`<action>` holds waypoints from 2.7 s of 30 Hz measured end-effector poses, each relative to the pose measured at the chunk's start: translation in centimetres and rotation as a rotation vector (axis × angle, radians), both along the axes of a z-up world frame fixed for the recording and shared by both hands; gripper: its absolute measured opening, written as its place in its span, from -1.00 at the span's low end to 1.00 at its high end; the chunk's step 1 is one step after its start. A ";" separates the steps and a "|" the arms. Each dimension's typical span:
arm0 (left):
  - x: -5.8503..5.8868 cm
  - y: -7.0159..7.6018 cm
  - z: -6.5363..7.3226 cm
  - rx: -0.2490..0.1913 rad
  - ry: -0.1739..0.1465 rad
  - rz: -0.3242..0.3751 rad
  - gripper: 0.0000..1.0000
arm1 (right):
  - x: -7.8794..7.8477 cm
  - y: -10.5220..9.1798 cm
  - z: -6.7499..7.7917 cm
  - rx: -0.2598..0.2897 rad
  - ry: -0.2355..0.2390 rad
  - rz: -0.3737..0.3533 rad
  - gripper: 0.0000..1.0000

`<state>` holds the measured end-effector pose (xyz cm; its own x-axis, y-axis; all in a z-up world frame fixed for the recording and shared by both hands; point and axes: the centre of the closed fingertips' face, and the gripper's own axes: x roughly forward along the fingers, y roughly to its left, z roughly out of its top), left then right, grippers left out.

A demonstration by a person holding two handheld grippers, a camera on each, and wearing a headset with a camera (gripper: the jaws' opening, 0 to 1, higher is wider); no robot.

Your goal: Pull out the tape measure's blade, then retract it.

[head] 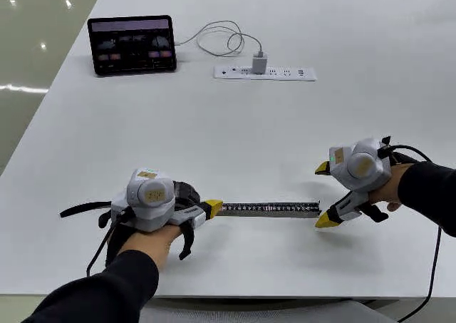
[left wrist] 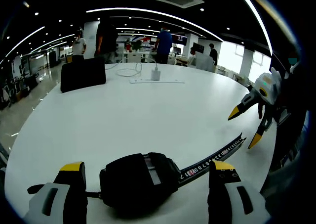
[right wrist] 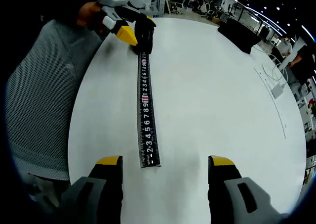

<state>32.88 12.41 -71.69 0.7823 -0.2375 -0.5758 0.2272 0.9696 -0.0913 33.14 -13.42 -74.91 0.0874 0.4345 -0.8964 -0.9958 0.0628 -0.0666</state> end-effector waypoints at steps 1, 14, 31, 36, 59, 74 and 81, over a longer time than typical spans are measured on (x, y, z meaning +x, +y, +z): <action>0.0 0.0 0.0 0.000 0.000 -0.001 1.00 | -0.1 0.0 -0.3 -0.003 0.016 0.006 0.24; 0.0 0.1 -0.1 -0.002 0.003 0.000 1.00 | -1.0 -0.3 -0.5 -0.044 0.053 0.061 -0.24; -0.1 0.2 -0.2 -0.002 0.001 0.002 1.00 | -2.2 -0.1 -0.9 -0.063 0.074 0.102 -0.63; 0.0 0.2 -0.2 -0.003 0.003 0.001 1.00 | -1.9 -0.2 -1.0 -0.066 0.066 0.103 -0.73; 0.0 0.7 0.0 -0.001 0.006 0.023 0.78 | -2.0 -0.3 -1.4 -0.099 0.046 0.100 -0.79; -0.5 0.6 -0.6 -0.048 0.049 0.057 0.46 | -2.2 -0.2 -1.4 -0.150 0.049 0.049 -0.79; -0.5 1.1 -0.7 -0.031 0.049 0.065 0.29 | -2.2 -0.2 -1.4 -0.152 0.046 0.044 -0.79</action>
